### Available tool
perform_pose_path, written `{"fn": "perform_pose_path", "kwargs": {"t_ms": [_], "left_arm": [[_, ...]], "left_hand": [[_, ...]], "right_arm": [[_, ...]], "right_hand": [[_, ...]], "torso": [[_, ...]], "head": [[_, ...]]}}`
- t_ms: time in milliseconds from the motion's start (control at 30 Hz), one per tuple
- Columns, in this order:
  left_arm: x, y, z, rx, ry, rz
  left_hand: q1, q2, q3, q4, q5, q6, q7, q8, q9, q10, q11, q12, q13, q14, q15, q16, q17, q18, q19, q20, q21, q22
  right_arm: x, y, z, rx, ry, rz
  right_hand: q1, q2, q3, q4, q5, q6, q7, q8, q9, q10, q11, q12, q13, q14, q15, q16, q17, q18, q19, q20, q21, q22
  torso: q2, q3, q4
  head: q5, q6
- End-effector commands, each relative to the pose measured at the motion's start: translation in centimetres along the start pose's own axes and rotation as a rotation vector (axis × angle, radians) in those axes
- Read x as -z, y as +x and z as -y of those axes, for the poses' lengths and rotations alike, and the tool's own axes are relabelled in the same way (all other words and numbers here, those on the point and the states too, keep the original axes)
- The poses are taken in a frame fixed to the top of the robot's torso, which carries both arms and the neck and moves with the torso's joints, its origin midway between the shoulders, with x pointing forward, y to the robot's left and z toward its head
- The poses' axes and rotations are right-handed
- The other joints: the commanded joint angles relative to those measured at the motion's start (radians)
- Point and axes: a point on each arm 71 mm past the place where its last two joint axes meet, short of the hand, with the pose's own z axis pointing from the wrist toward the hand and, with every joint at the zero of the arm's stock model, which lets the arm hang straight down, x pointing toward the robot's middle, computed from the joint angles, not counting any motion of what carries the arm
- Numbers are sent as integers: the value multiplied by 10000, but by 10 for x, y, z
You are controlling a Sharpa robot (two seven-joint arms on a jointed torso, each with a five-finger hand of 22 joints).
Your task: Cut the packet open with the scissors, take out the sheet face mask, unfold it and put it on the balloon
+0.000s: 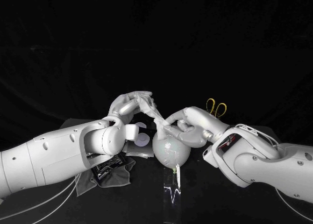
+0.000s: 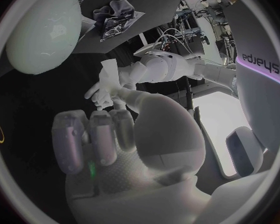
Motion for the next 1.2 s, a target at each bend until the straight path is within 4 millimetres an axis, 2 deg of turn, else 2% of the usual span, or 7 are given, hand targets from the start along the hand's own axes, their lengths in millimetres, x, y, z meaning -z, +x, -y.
{"fn": "perform_pose_path", "kwargs": {"t_ms": [33,300,400,533,667,833,1200], "left_arm": [[0,5,2,-129,175,-399],[1,7,3,-123,233,-726],[1,7,3,-151,250,-834],[-2,4,3,-328,243,-916],[-6,-4,2,-812,188,-948],[-12,-17,1,-1743,-23,-1024],[-20,-38,-10,-4069,-1600,-2182]], "left_hand": [[-4,115,211,-128,36,-44,84,75,-22,-69,-6,53,2303,-59,-14,56,18,81,-133,44,50,16],[-61,148,219,-40,-117,-149,114,202,-98,-208,27,-2,2211,-246,34,6,-37,-32,-618,203,-35,-2],[-32,220,256,46,-177,-476,266,95,-308,-533,187,-445,1743,-661,228,-338,-310,-142,-1219,376,-265,-106],[-118,16,721,97,-187,-1028,546,-157,-604,-1500,583,-1427,803,-1775,733,-1059,-824,-433,-3048,769,-1264,-678],[-163,-249,935,105,-200,-1228,642,-112,-735,-1911,731,-1853,183,-2541,995,-1391,-1145,-574,-4126,891,-1914,-1106],[-132,-513,1035,32,-207,-1318,672,-34,-868,-2187,840,-2045,-282,-3135,1141,-1497,-1346,-803,-4594,904,-2262,-1358],[-208,-994,896,-82,-213,-1127,754,-119,-1236,-2703,1021,-2216,-925,-4511,1407,-1430,-1538,-976,-5083,917,-2665,-1673]], "right_arm": [[-4,-5,1,738,53,252],[-19,-30,3,1248,-169,1347],[-25,-39,4,1381,-220,1548],[-31,-47,6,1479,-166,1516],[-37,-53,10,1694,114,998],[-46,-60,14,2326,542,28],[-71,-74,23,5029,1324,-2012]], "right_hand": [[7,-94,44,-7,47,72,-26,37,18,758,-32,18,2281,1078,-70,41,2627,-54,1047,-33,1,2617],[14,-83,83,-11,47,76,-31,48,24,811,-38,122,2345,1078,-74,41,2627,-63,1067,-36,35,2629],[14,-82,89,-11,47,77,-32,51,25,825,-39,150,2362,1078,-75,41,2627,-63,1067,-36,35,2629],[14,-81,96,-11,46,81,-33,55,27,836,-40,171,2375,1078,-76,41,2627,-63,1067,-37,35,2629],[15,-78,109,-11,45,87,-36,62,30,840,-42,178,2380,1078,-78,41,2627,-63,1067,-39,35,2629],[27,-80,132,-23,47,88,-41,69,34,851,-46,199,2392,1078,-81,41,2627,-63,1067,-40,35,2629],[27,-120,182,-31,44,144,-55,131,64,893,-54,280,2442,1078,-79,41,2627,-63,1067,-43,35,2629]], "torso": [[-2,3,3],[-4,1,13],[-1,-7,15],[-19,-8,19],[-20,-8,12],[-17,-1,4],[-13,-7,0]], "head": [[-28,30],[-103,86],[-114,96],[-128,91],[-145,106],[-181,133],[-386,182]]}}
